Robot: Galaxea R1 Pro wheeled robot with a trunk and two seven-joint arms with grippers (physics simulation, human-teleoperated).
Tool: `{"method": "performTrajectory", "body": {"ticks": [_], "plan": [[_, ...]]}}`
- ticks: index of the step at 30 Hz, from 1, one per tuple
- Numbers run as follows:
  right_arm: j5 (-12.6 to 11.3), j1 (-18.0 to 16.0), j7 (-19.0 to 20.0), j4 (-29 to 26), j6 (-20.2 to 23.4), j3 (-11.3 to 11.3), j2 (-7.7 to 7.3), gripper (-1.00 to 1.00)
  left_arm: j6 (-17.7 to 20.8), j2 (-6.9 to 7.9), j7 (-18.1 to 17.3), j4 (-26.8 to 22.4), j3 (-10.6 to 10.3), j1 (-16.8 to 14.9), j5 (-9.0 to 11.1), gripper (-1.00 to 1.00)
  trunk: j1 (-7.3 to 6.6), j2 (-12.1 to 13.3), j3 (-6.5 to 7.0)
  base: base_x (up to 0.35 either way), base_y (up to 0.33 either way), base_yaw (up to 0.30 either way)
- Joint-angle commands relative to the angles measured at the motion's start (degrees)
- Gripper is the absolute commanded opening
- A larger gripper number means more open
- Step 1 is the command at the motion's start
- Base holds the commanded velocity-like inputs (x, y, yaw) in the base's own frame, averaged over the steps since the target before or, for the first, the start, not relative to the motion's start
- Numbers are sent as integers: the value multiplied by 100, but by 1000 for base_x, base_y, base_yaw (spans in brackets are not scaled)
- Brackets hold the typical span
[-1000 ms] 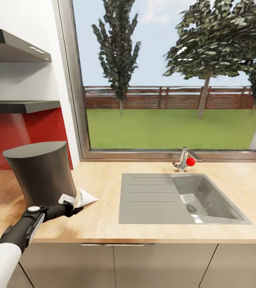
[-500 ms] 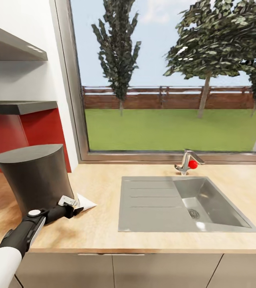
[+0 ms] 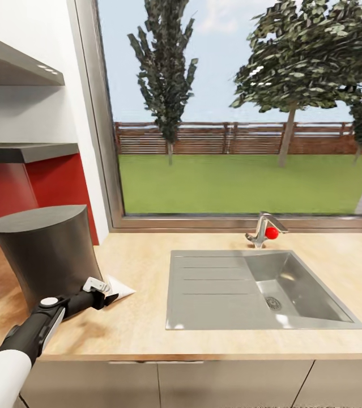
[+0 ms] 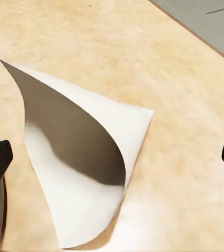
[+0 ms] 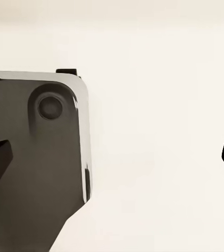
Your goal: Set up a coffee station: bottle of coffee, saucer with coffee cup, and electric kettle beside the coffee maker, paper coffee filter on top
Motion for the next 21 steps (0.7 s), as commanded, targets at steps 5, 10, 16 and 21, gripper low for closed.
{"method": "performTrajectory", "body": {"ticks": [5, 10, 16, 21], "plan": [[2, -2, -2, 7, -21, -21, -2, 100, 40, -12, -43, -6, 31, 0, -29, 100, 2, -4, -2, 0, 0, -202], [-1, -2, -2, 7, -21, -21, -2, 100, 40, -13, -43, -6, 31, 6, -24, 100, 2, -4, -2, 0, 0, -57], [-3, -2, -2, 7, -21, -21, -2, 100, 37, -13, -43, 3, 31, 34, -22, 100, 2, -4, -2, 0, 0, -9], [-1, -2, -2, 7, -21, -21, -2, 100, 27, -16, -37, 59, 38, 98, -23, 100, 2, -4, -2, 0, 0, -1]]}}
